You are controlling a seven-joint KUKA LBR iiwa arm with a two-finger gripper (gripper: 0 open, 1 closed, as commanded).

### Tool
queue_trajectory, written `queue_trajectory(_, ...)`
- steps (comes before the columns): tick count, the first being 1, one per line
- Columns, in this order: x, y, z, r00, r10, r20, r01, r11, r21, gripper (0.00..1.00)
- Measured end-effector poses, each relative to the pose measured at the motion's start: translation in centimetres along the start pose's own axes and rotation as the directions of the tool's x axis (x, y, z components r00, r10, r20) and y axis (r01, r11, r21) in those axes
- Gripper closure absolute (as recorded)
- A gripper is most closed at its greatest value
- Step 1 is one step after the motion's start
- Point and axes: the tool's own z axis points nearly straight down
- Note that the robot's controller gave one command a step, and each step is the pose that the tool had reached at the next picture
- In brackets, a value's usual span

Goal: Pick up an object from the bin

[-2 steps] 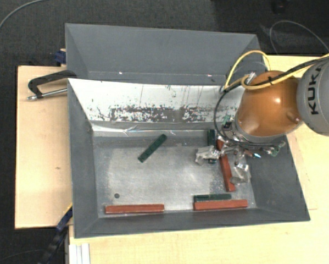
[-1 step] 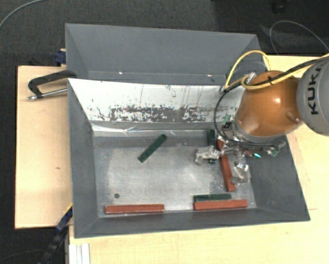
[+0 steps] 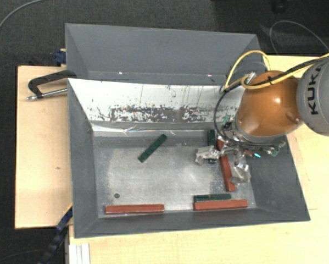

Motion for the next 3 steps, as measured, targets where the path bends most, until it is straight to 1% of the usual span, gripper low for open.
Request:
queue_trajectory(2, 0.00, 0.00, 0.00, 1.000, 0.000, 0.000, 0.000, 1.000, 0.000, 0.00)
queue_trajectory(3, -0.02, -0.04, -0.05, 1.000, 0.001, 0.001, -0.001, 1.000, 0.001, 1.00)
